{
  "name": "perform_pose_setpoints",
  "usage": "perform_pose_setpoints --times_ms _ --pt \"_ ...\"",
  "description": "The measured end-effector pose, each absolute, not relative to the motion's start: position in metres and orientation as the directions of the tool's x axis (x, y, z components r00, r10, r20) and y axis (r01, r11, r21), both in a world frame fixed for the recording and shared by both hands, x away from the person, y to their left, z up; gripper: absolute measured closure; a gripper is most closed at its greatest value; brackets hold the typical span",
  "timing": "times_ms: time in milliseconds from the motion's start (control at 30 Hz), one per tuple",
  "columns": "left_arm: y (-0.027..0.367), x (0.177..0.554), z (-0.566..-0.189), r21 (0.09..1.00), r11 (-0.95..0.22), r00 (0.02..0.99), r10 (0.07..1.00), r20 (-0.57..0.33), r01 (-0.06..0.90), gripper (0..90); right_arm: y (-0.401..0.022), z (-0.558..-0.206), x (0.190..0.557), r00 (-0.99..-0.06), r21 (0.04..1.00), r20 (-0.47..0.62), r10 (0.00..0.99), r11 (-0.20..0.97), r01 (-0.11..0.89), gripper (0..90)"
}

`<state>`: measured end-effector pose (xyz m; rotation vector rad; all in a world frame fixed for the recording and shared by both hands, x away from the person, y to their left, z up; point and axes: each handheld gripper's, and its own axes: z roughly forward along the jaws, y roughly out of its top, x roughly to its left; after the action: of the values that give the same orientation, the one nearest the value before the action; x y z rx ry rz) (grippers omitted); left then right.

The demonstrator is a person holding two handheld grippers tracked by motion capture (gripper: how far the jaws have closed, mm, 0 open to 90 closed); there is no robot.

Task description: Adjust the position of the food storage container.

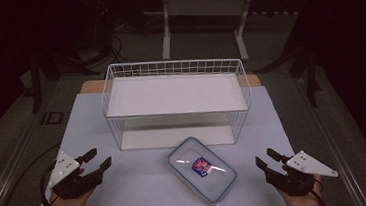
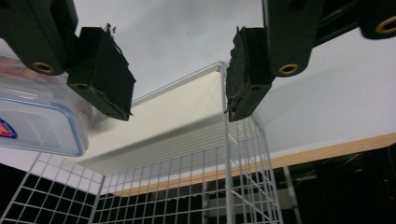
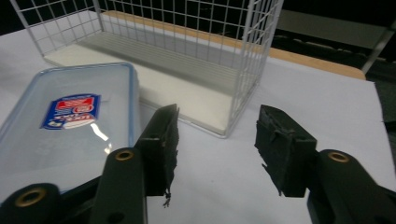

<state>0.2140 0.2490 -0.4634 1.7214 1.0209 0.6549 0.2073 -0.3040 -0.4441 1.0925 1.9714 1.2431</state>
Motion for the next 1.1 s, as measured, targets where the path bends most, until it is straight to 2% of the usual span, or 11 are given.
perform_pose_setpoints --times_ms 400,633,833,1100 --pt "0.237 0.224 -0.463 0.926 -0.156 0.544 0.837 -0.061 0.343 53.4 -0.285 -0.445 0.202 -0.562 0.898 -0.018 0.827 0.26 0.355 58.5" --pt "0.228 0.227 -0.458 0.931 -0.169 0.55 0.834 -0.04 0.324 60.6 -0.276 -0.449 0.198 -0.581 0.885 -0.007 0.814 0.276 0.376 68.7" --pt "0.216 0.231 -0.456 0.929 -0.196 0.572 0.82 -0.021 0.314 71.8 -0.274 -0.453 0.198 -0.584 0.869 0.009 0.812 0.282 0.406 82.1" --pt "0.193 0.241 -0.457 0.919 -0.243 0.629 0.777 -0.007 0.311 86.8 -0.269 -0.458 0.195 -0.583 0.844 0.024 0.812 0.296 0.447 88.8"
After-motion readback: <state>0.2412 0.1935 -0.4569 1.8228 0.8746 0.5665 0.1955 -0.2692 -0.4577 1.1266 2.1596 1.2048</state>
